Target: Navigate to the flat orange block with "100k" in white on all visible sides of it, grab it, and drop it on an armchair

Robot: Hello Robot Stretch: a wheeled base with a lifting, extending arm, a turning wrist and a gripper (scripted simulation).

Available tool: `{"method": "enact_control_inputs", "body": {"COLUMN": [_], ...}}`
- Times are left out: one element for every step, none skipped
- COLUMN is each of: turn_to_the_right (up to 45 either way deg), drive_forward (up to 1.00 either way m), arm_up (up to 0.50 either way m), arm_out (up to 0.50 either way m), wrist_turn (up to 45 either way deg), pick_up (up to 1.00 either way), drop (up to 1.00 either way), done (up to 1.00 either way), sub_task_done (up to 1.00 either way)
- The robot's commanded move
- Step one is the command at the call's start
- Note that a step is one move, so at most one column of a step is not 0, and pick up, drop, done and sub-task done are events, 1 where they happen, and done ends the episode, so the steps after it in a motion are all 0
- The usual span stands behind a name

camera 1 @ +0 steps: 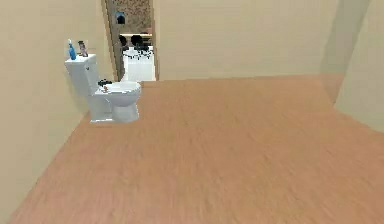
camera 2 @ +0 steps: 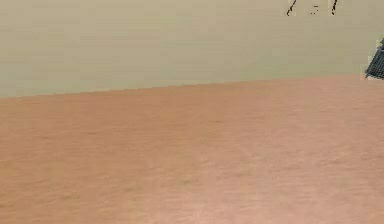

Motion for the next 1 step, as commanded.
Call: {"method": "enact_control_inputs", "body": {"turn_to_the_right": [-3.0], "drive_forward": [0.00], "arm_up": [0.00], "arm_out": [0.00], "wrist_turn": [0.0], "pick_up": [0.00], "drop": [0.00], "done": [0.00], "sub_task_done": [0.00]}}
